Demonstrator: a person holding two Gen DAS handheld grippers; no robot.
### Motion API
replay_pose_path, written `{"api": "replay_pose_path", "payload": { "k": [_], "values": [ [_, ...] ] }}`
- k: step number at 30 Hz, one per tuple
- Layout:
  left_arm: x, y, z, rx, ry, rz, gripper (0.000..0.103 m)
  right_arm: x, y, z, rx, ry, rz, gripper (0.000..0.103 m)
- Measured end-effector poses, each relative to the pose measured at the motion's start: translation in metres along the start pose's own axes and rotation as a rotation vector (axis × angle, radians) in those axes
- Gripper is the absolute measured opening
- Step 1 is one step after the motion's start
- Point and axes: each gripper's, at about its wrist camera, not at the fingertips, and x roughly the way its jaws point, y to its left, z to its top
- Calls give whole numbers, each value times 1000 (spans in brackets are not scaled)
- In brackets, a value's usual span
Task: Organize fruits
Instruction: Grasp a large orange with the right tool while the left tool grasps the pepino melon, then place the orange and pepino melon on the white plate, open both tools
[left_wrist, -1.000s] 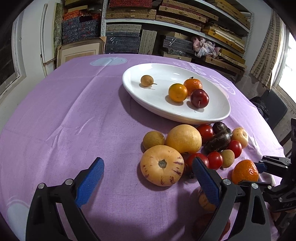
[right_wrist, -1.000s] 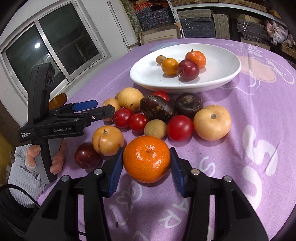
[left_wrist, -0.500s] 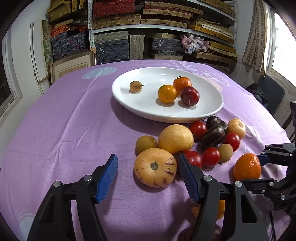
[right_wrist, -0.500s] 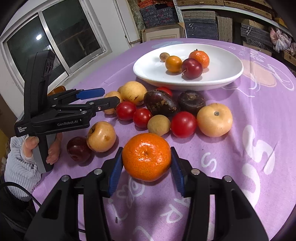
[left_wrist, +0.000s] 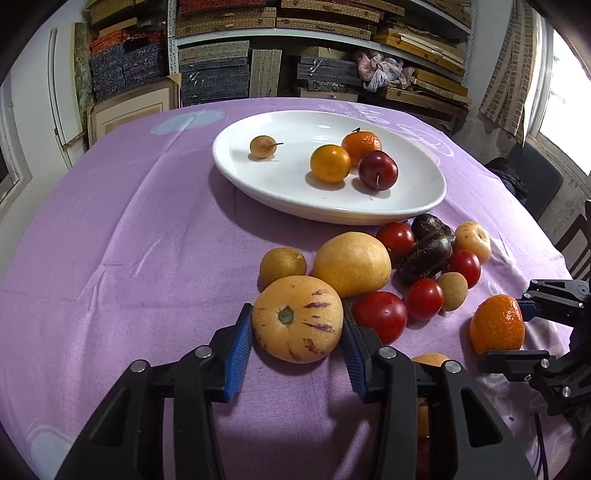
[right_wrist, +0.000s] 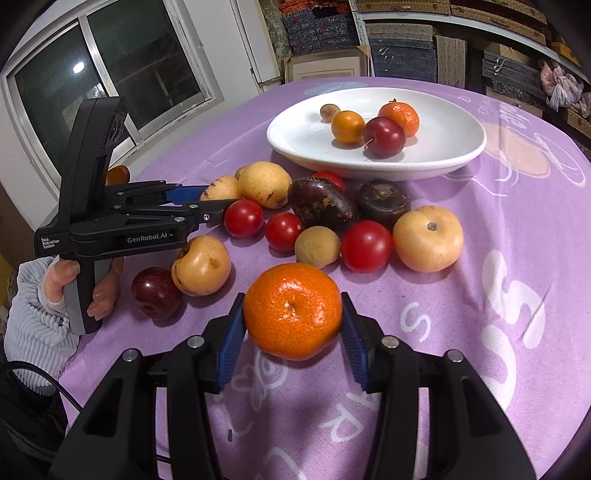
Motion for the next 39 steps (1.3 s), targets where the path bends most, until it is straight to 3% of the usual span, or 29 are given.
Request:
{"api": "replay_pose_path", "payload": {
  "k": [8,19,23,28,33,39],
  "values": [
    [-14,-8,-3,23,-61,37,45,-2,7,-2,-33,-6,-27,47],
    [-18,-1,10,-31,-67,28,45,-18,1,1,-28,-58,-47,47],
    [-27,1,54,-7,-100,64,45,-47,-15,37,-4,-136,-85,47],
    [-18,8,126,-28,-111,67,45,-59,-39,115,4,-204,-171,47],
    [31,13,180,-46,-45,89,45,-10,-71,182,44,-164,-238,47],
    [100,29,196,-130,93,60,45,66,-94,212,35,-24,-263,47]
  ]
}}
